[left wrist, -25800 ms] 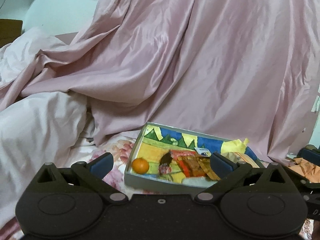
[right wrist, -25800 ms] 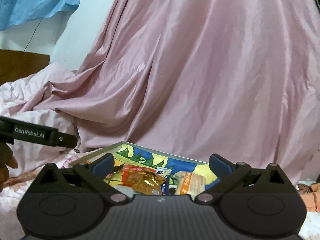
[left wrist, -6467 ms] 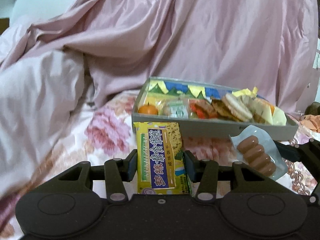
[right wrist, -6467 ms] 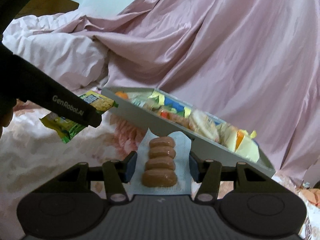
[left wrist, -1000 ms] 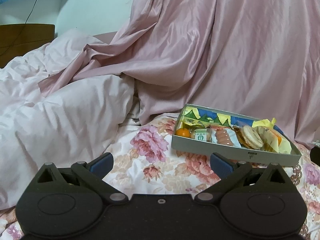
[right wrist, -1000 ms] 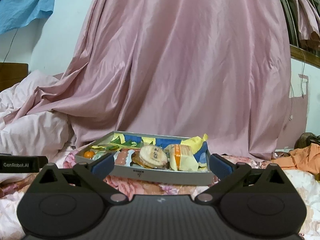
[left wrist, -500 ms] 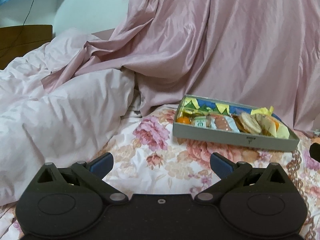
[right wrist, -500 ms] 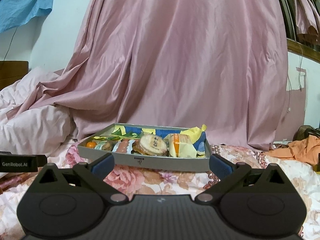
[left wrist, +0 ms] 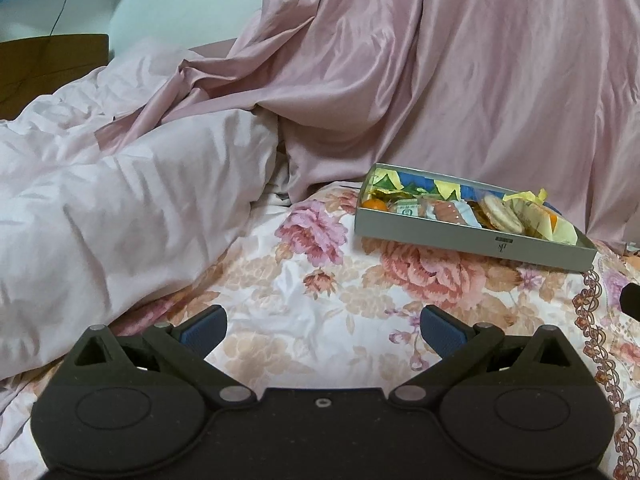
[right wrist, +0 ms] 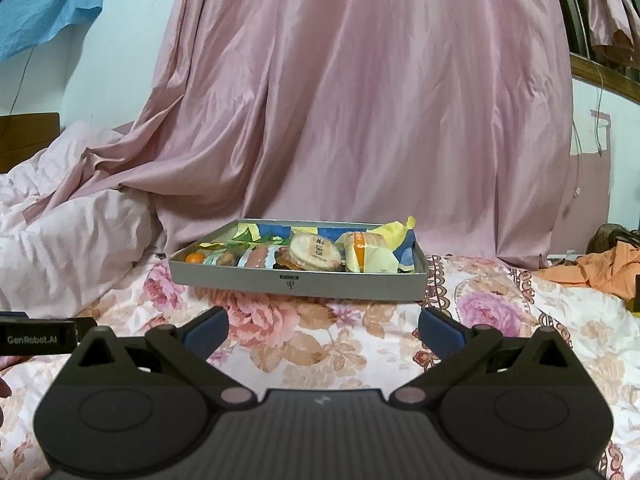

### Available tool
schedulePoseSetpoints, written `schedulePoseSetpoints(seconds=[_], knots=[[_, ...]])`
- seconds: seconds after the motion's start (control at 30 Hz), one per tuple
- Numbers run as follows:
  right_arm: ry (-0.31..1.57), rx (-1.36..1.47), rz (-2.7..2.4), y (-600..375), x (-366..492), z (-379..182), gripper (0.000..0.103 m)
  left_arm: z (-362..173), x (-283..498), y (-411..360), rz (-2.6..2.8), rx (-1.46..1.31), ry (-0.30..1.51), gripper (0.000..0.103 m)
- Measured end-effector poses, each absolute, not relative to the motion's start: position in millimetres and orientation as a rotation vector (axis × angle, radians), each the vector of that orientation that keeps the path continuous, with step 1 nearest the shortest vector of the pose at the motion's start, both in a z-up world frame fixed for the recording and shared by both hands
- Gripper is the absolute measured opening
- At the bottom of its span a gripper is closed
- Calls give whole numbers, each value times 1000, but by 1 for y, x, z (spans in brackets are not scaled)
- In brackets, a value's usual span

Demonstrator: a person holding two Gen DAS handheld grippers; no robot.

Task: Organize snacks

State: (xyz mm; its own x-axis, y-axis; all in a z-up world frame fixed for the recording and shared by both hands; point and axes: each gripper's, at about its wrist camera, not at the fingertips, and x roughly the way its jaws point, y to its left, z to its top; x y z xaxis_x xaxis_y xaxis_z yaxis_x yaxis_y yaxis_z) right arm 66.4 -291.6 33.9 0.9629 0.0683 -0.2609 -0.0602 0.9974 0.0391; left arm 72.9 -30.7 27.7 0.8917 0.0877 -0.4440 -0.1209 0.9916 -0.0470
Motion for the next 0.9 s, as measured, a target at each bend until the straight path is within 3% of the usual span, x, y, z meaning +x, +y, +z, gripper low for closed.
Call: schedulePoseSetpoints(seconds=[0.9], knots=[[330, 47, 86, -284, 58, 14, 103, 15, 61, -36, 72, -24, 480, 102]])
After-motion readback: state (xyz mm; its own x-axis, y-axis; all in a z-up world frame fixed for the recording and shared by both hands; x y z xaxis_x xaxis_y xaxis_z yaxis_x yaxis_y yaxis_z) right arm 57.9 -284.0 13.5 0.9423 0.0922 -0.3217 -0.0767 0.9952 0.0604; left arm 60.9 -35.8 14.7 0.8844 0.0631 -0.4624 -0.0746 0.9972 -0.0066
